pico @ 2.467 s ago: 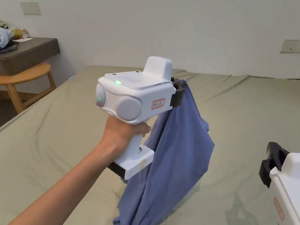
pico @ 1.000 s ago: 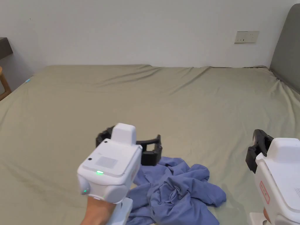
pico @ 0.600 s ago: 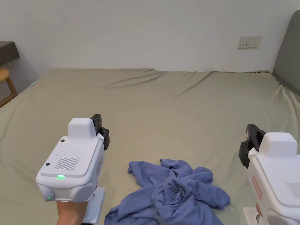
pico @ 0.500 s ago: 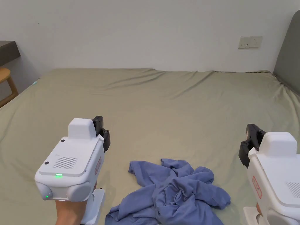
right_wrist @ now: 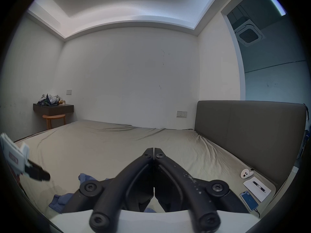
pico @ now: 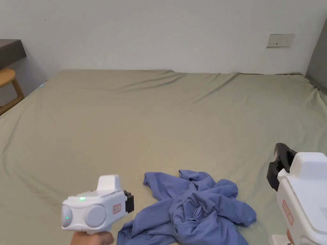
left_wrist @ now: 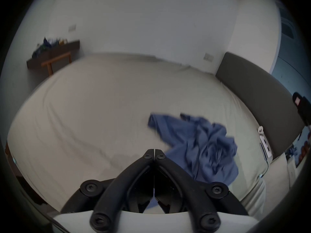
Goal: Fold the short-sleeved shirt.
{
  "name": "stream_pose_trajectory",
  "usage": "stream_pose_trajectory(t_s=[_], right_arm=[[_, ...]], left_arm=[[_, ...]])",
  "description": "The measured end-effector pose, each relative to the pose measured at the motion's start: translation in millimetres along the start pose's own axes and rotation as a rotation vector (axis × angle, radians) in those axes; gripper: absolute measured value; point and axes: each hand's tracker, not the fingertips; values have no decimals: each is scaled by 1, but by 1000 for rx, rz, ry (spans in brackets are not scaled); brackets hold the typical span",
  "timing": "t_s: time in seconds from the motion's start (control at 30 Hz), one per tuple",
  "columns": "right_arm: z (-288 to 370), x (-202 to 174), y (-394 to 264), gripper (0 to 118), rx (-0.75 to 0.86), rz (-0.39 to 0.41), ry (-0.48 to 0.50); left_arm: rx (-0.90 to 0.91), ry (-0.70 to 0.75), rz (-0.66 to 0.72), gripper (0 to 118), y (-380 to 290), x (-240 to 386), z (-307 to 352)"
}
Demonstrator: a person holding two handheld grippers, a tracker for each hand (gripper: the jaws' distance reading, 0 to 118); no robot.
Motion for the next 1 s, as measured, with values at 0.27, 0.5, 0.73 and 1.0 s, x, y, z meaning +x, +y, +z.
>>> stream_pose_trajectory(t_s=[0.27,0.5,0.73,1.0], right_arm=[[-6,2,-15,1,-44,-4,4],[-15,8,-24,1,-73,-4,-4],[-26,15,-37,1,-118,-14,-11],[-89,19,-85,5,-432,-42,25]], left_arm=[[-138,33,54,73,-43,-12,-40],[-200,65,23,76,-61,2,-50],[-170,136,-73,9,-76,21,-46],[-113,47,-95,5,-64,26,-23]])
